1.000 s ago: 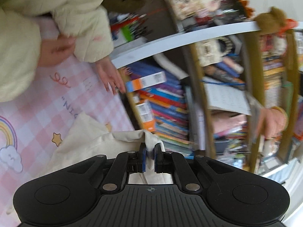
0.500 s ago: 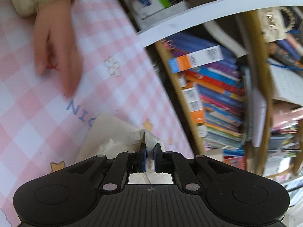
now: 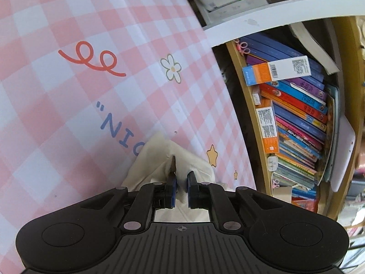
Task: Fold clothes
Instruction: 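Lift the hem with both grippers and fold it toward the collar, then open both grippers and pull back from the folded shirt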
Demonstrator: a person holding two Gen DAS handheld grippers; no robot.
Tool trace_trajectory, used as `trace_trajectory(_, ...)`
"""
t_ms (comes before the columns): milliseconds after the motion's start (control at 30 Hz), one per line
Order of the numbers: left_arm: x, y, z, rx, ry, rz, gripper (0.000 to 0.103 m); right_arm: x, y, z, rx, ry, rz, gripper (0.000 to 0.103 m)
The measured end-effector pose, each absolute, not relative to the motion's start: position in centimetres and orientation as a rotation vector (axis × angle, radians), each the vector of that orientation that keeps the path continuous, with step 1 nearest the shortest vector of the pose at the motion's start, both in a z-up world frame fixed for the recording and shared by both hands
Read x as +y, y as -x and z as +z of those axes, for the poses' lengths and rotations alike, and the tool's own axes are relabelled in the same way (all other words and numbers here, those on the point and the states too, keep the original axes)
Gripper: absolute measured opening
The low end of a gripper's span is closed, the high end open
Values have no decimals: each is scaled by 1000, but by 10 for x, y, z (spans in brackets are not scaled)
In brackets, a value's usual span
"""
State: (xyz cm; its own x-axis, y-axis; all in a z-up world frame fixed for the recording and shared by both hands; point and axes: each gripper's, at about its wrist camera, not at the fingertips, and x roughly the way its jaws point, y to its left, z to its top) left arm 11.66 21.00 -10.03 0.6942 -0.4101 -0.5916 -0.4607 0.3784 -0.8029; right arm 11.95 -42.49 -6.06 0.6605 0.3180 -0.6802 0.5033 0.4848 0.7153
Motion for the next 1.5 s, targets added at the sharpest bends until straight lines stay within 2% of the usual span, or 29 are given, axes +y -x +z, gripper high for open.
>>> trace_trajectory(67, 217, -117, -96, 849, 1283, 47, 19, -433, -120, -57, 844, -1166, -141, 11)
trace_trajectory(133, 219, -111, -80, 821, 1213, 84, 28, -445, -116, -52, 760, -1256, -146, 24)
trace_trajectory(167, 219, -106, -70, 808, 1147, 105, 30, -450, -113, -47, 724, -1274, -153, 37)
trace_trajectory(233, 218, -98, -50, 781, 1015, 148, 33, -461, -107, -37, 659, -1293, -165, 38)
trace_trajectory(333, 212, -85, -20, 742, 814, 195, 33, -454, -106, -11, 696, -1055, -155, 40)
trace_trajectory(467, 142, -74, -9, 793, 560, 83, 34, -407, -104, -8, 759, -775, -67, 44)
trace_trajectory(633, 38, -77, -24, 864, 253, -67, 35, -339, -101, -14, 822, -445, 63, 52)
trace_trajectory(833, -34, -85, -38, 868, 49, -188, 35, -259, -97, -22, 876, -52, 208, 53)
trace_trajectory(1067, -64, -107, -41, 863, -144, -232, 35, -246, -94, -29, 889, 101, 234, 55)
trace_trajectory(1167, -64, -145, -31, 862, -79, -201, 35, -248, -99, -28, 913, 105, 242, 55)
trace_trajectory(1333, -21, -222, 7, 795, 106, -24, 35, -251, -101, -28, 929, 110, 267, 55)
trace_trajectory(1500, 11, -186, 24, 724, 164, -68, 35, -252, -102, -28, 936, 115, 280, 55)
